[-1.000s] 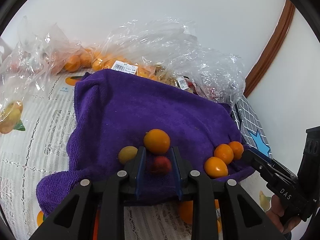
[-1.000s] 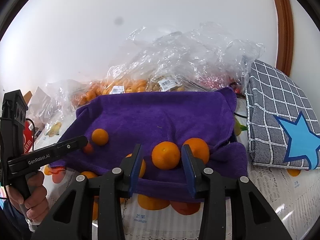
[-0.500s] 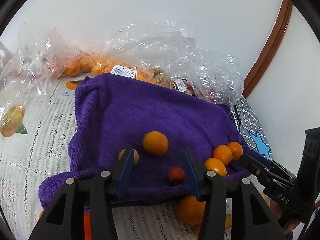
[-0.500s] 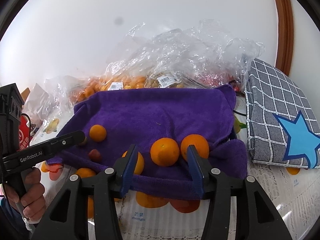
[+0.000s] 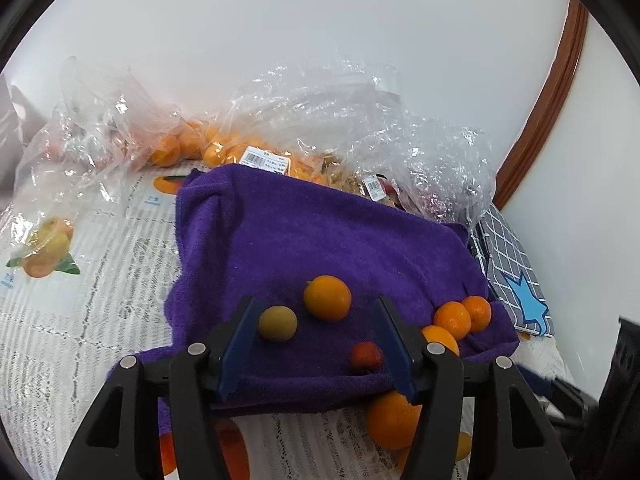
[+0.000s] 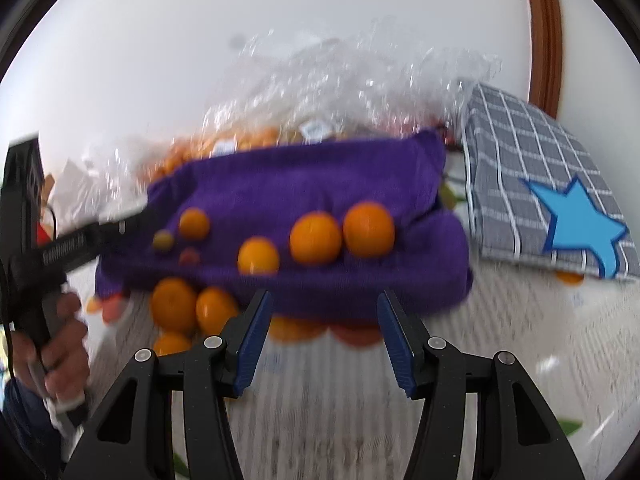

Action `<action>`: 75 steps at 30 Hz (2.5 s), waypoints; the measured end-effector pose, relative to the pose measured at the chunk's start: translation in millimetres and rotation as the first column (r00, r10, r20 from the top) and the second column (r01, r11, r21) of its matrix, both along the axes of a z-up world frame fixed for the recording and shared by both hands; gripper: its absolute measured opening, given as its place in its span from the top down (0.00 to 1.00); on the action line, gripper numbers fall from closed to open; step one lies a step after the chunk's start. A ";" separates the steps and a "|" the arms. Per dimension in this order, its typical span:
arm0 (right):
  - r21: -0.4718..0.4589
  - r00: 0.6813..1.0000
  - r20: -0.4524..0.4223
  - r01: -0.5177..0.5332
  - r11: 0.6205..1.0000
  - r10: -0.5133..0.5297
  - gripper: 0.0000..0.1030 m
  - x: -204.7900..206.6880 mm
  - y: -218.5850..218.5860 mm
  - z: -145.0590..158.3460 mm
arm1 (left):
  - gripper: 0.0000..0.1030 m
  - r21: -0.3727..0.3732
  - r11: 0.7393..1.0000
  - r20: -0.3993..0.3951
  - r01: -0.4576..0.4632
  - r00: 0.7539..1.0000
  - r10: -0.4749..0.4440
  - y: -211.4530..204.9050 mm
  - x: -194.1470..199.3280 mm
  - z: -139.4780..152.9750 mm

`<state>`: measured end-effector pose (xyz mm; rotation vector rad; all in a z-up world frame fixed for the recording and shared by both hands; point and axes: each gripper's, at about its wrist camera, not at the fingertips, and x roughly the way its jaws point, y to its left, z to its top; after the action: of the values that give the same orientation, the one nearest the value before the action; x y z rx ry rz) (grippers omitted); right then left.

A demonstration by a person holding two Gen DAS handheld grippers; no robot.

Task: Organize fruits
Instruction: 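Open the right tool onto the towel while the left tool releases its small orange, then grasp a yellow-green fruit with the right tool while the left tool grasps a large orange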

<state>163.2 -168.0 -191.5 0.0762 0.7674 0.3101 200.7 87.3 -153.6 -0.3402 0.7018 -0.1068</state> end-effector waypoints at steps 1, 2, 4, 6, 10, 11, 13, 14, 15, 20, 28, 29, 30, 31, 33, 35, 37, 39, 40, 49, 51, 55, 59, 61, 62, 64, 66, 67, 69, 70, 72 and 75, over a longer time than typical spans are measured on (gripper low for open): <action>-0.002 1.000 -0.008 -0.006 1.000 0.006 0.47 -3.7 1.1 -1.6 | 0.44 0.005 1.000 0.006 -0.008 1.000 0.008 1.2 -1.0 1.3; -0.001 1.000 -0.015 -0.011 1.000 0.011 0.47 -6.8 2.1 -3.0 | 0.44 0.008 1.000 0.014 -0.016 1.000 0.016 3.0 -3.3 2.8; 0.009 0.999 -0.031 -0.024 1.000 0.024 0.47 -13.4 6.0 -4.7 | 0.44 0.005 1.000 0.025 -0.025 0.999 0.025 6.6 -7.3 6.1; 0.021 0.998 -0.043 -0.034 0.999 0.035 0.47 -18.3 10.9 -5.9 | 0.43 -0.010 0.999 0.035 -0.035 0.999 0.036 11.5 -11.7 8.7; 0.012 0.997 -0.058 -0.057 0.998 0.058 0.47 -23.0 25.1 -8.5 | 0.42 -0.030 0.998 0.040 -0.048 0.998 0.049 17.6 -14.6 11.0; 0.006 0.996 -0.060 -0.061 0.998 0.061 0.47 -23.2 28.1 -9.2 | 0.42 -0.031 0.998 0.039 -0.049 0.998 0.050 18.3 -14.5 10.9; -0.005 0.997 -0.056 -0.051 0.999 0.051 0.47 -24.5 33.2 -9.7 | 0.42 -0.034 0.998 0.039 -0.055 0.998 0.057 20.0 -14.4 11.3; -0.006 0.997 -0.056 -0.047 0.999 0.047 0.47 -24.2 35.0 -9.7 | 0.42 -0.035 0.998 0.039 -0.059 0.997 0.060 20.4 -14.3 11.4; -0.004 0.997 -0.062 -0.050 0.999 0.049 0.47 -22.5 36.6 -10.4 | 0.42 -0.039 0.997 0.036 -0.063 0.997 0.065 21.6 -14.0 11.4; -0.023 0.995 -0.085 -0.063 0.998 0.060 0.45 -16.6 46.0 -15.3 | 0.42 -0.073 0.995 0.024 -0.075 0.997 0.077 28.0 -13.0 11.0; -0.101 0.991 -0.105 -0.096 0.990 0.085 0.69 -14.0 60.6 -22.3 | 0.42 -0.080 0.994 0.019 -0.081 0.996 0.083 29.0 -10.7 9.1; -0.109 0.992 -0.100 -0.094 0.990 0.084 0.72 -14.8 61.0 -22.2 | 0.42 -0.078 0.994 0.019 -0.079 0.997 0.081 28.3 -10.9 9.1; -0.103 0.991 -0.101 -0.097 0.990 0.087 0.72 -15.0 60.1 -22.3 | 0.42 -0.076 0.994 0.020 -0.077 0.997 0.079 27.8 -11.1 9.1; -0.093 0.991 -0.100 -0.095 0.991 0.086 0.72 -15.0 58.7 -22.4 | 0.42 -0.071 0.995 0.022 -0.075 0.997 0.077 26.6 -11.5 9.3; -0.076 0.992 -0.095 -0.089 0.993 0.082 0.72 -15.0 55.2 -21.7 | 0.42 -0.063 0.995 0.025 -0.072 0.997 0.073 24.5 -11.6 9.6; -0.067 0.994 -0.085 -0.080 0.995 0.074 0.72 -16.1 52.2 -20.4 | 0.42 -0.058 0.996 0.027 -0.068 0.997 0.070 23.3 -11.7 9.8; -0.063 0.995 -0.076 -0.072 0.995 0.067 0.72 -16.7 49.2 -18.8 | 0.42 -0.057 0.996 0.026 -0.065 0.997 0.067 22.6 -11.6 9.5; -0.063 0.996 -0.067 -0.063 0.996 0.059 0.72 -17.1 44.6 -17.0 | 0.42 -0.059 0.996 0.024 -0.063 0.998 0.064 22.1 -11.6 9.1; -0.064 0.997 -0.063 -0.058 0.996 0.054 0.72 -17.7 41.7 -16.2 | 0.42 -0.058 0.996 0.023 -0.061 0.998 0.063 21.4 -11.7 9.2; -0.039 0.995 -0.097 -0.019 0.999 0.015 0.72 -20.0 13.0 -22.9 | 0.42 -0.002 1.000 0.023 -0.027 0.999 0.027 9.9 -24.1 5.4; -0.027 0.995 -0.098 -0.016 1.000 0.013 0.72 -20.2 8.5 -23.1 | 0.42 0.011 1.000 0.022 -0.015 1.000 0.015 7.4 -27.4 4.9; -0.029 0.995 -0.097 -0.028 0.999 0.025 0.72 -21.1 9.0 -24.2 | 0.42 0.052 0.999 0.032 0.005 0.999 -0.007 2.1 -37.9 5.1; -0.017 0.995 -0.093 -0.035 0.999 0.033 0.72 -21.5 7.7 -24.4 | 0.42 0.064 0.998 0.029 0.025 0.999 -0.027 -0.2 -44.6 4.7; -0.003 0.995 -0.092 -0.033 0.999 0.033 0.72 -21.4 5.7 -24.3 | 0.42 0.065 0.997 0.027 0.029 0.999 -0.031 -0.1 -46.8 4.7; 0.001 0.995 -0.092 -0.032 0.999 0.032 0.72 -21.8 5.6 -24.3 | 0.42 0.065 0.997 0.026 0.028 0.999 -0.030 0.6 -47.5 4.6; 0.007 0.995 -0.092 -0.032 0.999 0.033 0.72 -21.9 4.8 -24.4 | 0.42 0.062 0.998 0.021 0.026 0.999 -0.027 2.0 -48.6 4.2; 0.007 0.995 -0.092 -0.033 0.999 0.034 0.72 -22.1 5.2 -24.3 | 0.42 0.051 0.998 0.012 0.021 1.000 -0.022 5.6 -49.5 3.1; 0.006 0.995 -0.091 -0.033 0.999 0.033 0.72 -22.1 5.0 -24.2 | 0.42 0.045 0.999 0.007 0.020 1.000 -0.020 6.9 -49.9 2.4; 0.007 0.996 -0.089 -0.032 0.999 0.033 0.72 -22.0 4.9 -24.0 | 0.42 0.033 0.999 0.000 0.024 1.000 -0.024 8.4 -50.9 0.6; 0.010 0.996 -0.087 -0.032 0.999 0.033 0.72 -22.4 4.7 -23.8 | 0.42 0.029 0.999 -0.002 0.030 1.000 -0.030 8.3 -51.4 0.2; 0.016 0.996 -0.082 -0.030 0.999 0.032 0.72 -23.2 3.5 -23.3 | 0.42 0.022 0.998 -0.001 0.058 0.998 -0.058 5.9 -53.1 -0.5; 0.030 0.996 -0.079 -0.028 0.999 0.030 0.72 -23.6 1.5 -23.0 | 0.43 0.035 0.993 0.002 0.109 0.994 -0.109 -4.5 -55.7 -1.0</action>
<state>139.6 -166.5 -214.5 0.1056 0.8430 0.3475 145.0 82.8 -154.6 -0.2685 0.7171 -0.1984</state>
